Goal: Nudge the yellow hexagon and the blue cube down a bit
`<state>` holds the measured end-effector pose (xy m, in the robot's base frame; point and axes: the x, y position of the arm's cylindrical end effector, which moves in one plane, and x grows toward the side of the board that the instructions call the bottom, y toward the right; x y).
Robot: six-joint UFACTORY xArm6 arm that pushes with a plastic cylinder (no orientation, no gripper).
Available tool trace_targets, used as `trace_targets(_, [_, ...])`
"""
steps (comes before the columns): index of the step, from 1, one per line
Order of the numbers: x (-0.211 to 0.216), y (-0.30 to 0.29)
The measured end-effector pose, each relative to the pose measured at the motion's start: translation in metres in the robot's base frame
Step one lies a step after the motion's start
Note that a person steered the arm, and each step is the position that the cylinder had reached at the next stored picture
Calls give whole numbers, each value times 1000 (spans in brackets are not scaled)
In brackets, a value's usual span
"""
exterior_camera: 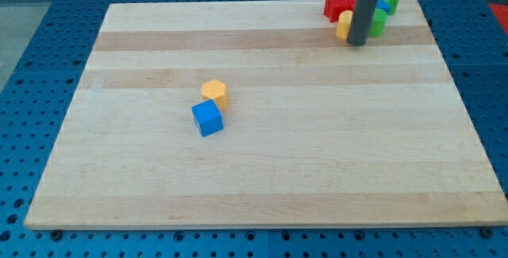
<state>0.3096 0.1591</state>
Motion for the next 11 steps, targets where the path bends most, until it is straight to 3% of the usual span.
trace_targets(3, [-25,1])
trace_targets(4, [-22,6])
trace_targets(5, [15,-2])
trace_targets(9, [45,-206])
trace_targets(11, [92,-258])
